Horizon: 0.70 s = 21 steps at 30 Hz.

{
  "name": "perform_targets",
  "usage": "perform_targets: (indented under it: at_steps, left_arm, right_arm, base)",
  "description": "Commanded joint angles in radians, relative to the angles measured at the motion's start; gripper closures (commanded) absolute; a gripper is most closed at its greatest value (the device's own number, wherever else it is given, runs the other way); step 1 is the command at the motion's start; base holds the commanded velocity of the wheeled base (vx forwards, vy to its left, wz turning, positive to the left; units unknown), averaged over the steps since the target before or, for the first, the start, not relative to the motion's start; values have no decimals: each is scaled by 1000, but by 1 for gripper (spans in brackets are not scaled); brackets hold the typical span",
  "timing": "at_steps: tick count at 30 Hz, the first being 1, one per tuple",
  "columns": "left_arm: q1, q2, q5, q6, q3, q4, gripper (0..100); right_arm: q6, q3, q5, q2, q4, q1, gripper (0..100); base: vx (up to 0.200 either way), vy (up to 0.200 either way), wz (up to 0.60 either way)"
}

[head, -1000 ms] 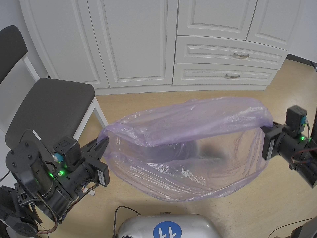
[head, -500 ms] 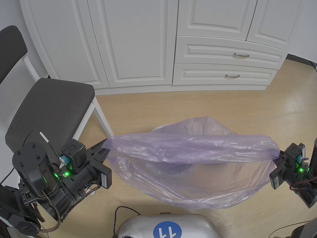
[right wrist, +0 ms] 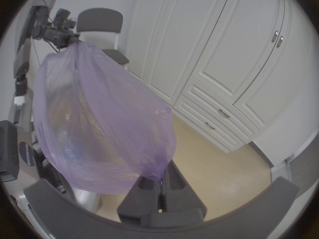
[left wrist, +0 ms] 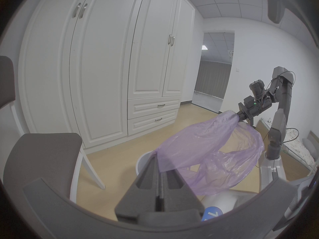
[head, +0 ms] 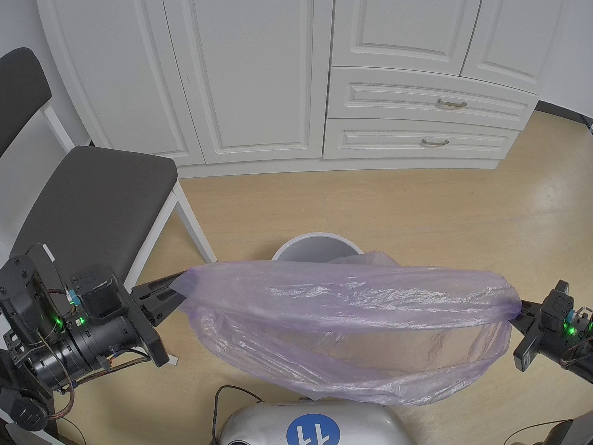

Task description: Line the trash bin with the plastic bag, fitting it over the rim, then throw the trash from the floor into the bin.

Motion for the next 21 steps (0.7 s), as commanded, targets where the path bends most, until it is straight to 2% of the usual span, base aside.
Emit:
perform_targets:
  at_steps: [1, 2, 3, 4, 5, 6, 7, 10, 12, 18, 21]
  left_arm:
    - [74, -28, -70, 1, 36, -20, 100]
    - [78, -28, -75, 1, 36, -20, 100]
    - [92, -28, -91, 1, 39, -20, 100]
    - [106, -28, -105, 1, 39, -20, 100]
    - [120, -28, -122, 1, 41, -20, 100]
    - [121, -28, -124, 1, 41, -20, 100]
    - [154, -30, -167, 1, 42, -20, 100]
    - [190, -31, -220, 1, 42, -20, 100]
    - [226, -30, -259, 2, 41, -20, 100]
    - [244, -30, -268, 2, 38, -23, 100]
    - [243, -28, -268, 5, 39, -23, 100]
  right_arm:
    - [-16, 12, 219, -65, 6, -143, 100]
    - [-16, 12, 257, -71, 7, -158, 100]
    - [-17, 11, 349, -77, 9, -204, 100]
    - [-19, 11, 414, -77, 11, -238, 100]
    - [-19, 9, 467, -76, 11, -265, 100]
    - [-19, 8, 475, -76, 11, -270, 100]
    - [-21, 3, 555, -63, 15, -333, 100]
    - [-25, 1, 578, -45, 15, -371, 100]
    - [-60, 4, 578, -25, 15, -383, 100]
    - [-162, 15, 578, -4, 30, -428, 100]
    - [-197, 1, 578, -11, 101, -434, 100]
  base:
    - [0, 0, 0]
    - [0, 0, 0]
    - [0, 0, 0]
    - [0, 0, 0]
    - [0, 0, 0]
    - [0, 0, 0]
    - [0, 0, 0]
    - [0, 0, 0]
    - [0, 0, 0]
    - [0, 0, 0]
    - [0, 0, 0]
